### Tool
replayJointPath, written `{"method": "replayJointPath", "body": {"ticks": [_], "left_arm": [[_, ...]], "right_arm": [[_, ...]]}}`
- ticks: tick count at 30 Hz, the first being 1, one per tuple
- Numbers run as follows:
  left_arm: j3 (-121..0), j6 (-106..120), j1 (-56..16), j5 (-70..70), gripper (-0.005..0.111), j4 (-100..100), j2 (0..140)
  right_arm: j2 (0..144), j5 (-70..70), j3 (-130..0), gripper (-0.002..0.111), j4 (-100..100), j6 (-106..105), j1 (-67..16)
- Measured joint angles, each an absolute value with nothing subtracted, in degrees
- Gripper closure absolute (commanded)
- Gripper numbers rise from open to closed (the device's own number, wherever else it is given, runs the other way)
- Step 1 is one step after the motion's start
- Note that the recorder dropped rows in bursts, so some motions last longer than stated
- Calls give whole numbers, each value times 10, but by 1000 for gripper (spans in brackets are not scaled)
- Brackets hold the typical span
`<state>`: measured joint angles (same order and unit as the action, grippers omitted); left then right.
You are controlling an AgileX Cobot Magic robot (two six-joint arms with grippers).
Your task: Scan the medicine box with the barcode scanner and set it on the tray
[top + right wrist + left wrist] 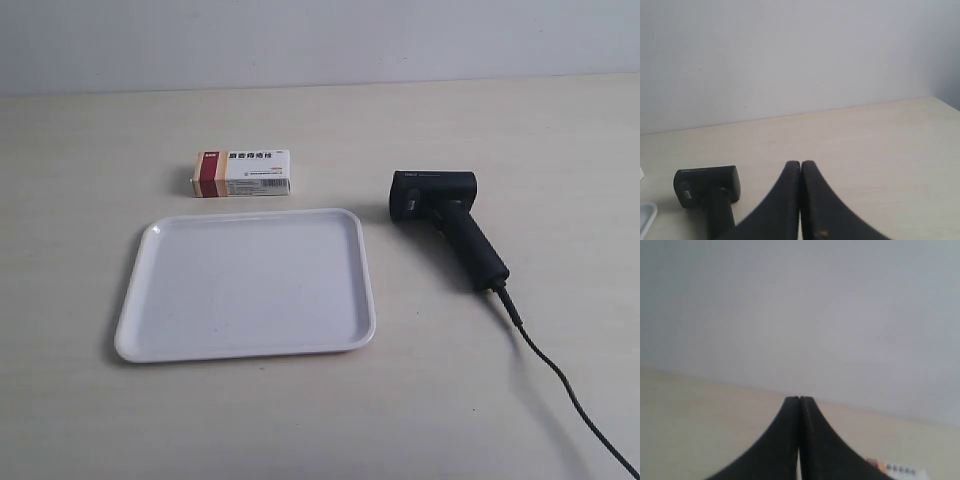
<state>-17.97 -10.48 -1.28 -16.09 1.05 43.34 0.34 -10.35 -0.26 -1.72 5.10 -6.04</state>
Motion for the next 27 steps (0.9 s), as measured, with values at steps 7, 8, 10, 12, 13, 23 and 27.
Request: {"method": "replayJointPath", "body": {"ticks": [7,8,10,12,13,23,27], "left_arm": [[-446,-75,-52,129,107,-67,802],[-482,-32,-64,181,107,-52,838],[-578,103,-85,271,107,31,920],[-651,270,-95,351,107,152,992],[-687,370,-99,400,107,228,1024],[-819,876,-109,428,2,527,1199],[-836,1003,-109,419,3,599,1250]], "right_arm": [[3,-103,-3,108,-17,51,-60],[3,-103,-3,108,-17,51,-60],[3,-103,-3,108,-17,51,-60],[3,-103,-3,108,-17,51,-60],[3,-103,-3,108,-17,51,-60],[3,-103,-3,108,-16,51,-60],[3,-103,-3,108,-15,45,-60]]}}
